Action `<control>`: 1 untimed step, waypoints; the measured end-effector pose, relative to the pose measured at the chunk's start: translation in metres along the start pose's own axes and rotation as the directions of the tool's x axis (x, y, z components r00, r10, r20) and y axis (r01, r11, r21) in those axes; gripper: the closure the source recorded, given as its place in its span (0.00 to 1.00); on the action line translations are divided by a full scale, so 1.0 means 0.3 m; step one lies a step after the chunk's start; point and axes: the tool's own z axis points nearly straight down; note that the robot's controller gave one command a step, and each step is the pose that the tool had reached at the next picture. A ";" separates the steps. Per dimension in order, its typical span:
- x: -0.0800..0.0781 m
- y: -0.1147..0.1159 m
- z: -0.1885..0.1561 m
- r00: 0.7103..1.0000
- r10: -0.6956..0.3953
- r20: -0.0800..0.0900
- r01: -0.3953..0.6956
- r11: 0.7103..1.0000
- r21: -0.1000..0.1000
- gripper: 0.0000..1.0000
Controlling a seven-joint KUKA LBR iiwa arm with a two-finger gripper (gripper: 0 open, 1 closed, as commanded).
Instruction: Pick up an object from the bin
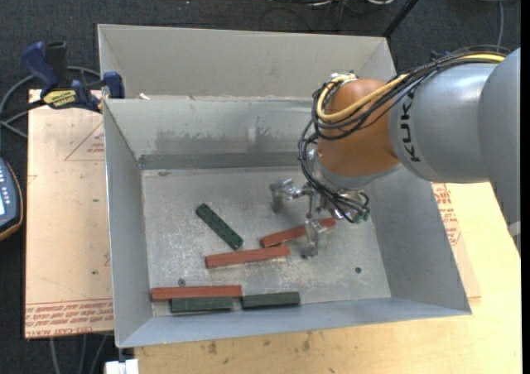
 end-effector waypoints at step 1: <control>0.000 0.002 -0.003 1.000 -0.001 0.000 0.001 1.000 0.000 1.00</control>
Offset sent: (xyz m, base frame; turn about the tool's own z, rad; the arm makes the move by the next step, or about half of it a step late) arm 0.0000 0.0000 0.0000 0.0000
